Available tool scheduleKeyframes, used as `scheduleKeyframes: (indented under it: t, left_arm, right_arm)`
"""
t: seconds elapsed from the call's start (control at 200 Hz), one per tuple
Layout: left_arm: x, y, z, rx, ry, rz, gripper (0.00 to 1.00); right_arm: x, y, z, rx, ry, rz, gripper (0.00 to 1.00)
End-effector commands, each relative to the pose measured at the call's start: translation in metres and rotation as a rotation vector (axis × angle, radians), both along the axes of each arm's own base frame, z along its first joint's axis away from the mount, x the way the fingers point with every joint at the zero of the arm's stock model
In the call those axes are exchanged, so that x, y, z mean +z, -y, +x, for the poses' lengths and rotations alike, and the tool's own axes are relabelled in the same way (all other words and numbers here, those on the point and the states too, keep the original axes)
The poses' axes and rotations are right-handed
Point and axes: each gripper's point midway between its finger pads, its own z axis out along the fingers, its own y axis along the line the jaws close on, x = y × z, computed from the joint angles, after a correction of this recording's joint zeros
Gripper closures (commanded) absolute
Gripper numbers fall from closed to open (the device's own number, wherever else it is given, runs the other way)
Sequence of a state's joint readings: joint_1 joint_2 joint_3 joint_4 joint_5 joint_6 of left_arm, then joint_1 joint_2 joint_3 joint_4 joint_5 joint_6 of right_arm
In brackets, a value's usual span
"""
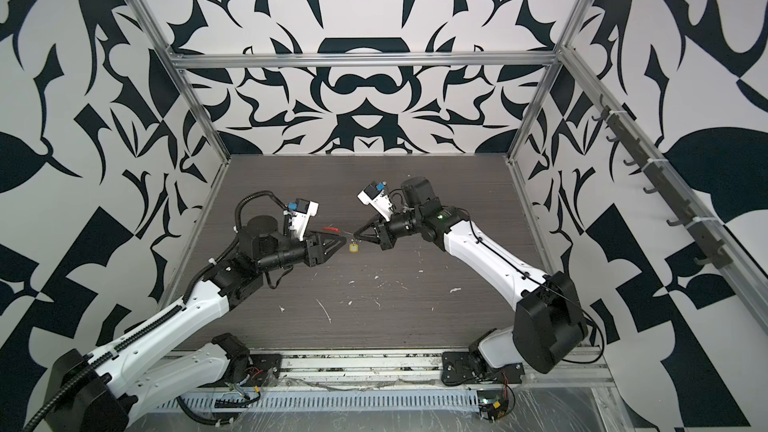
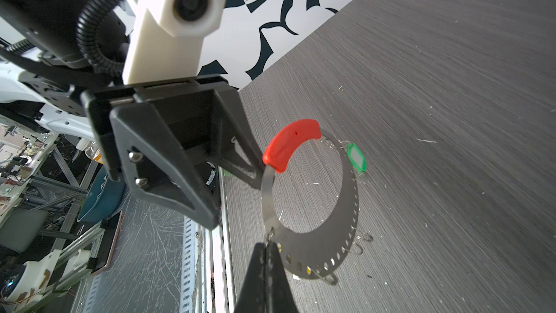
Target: Remove the keys from the keyring
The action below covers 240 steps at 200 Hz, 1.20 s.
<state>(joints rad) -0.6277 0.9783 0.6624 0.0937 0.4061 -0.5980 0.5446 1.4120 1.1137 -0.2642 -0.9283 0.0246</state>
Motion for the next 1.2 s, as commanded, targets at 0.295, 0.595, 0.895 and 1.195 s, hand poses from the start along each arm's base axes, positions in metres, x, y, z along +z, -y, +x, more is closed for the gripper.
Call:
scheduleKeyframes:
  t: [0.295,0.595,0.895,1.195]
  left_arm:
    - [0.053,-0.028,-0.013,0.095,0.148,0.003,0.28]
    - [0.03,-0.017,-0.007,0.037,0.191,0.122,0.25]
    - [0.017,0.002,-0.018,-0.053,0.187,0.169,0.28]
    - [0.004,0.003,-0.021,-0.017,0.224,0.287,0.42]
  right_arm:
    - [0.022,0.006,-0.014,0.076,0.081,0.021,1.0]
    - [0.025,0.006,-0.028,0.154,0.044,0.041,1.0]
    - [0.024,0.006,-0.03,0.172,0.026,0.04,1.0]
    - [0.032,0.007,-0.031,0.171,0.052,0.053,1.0]
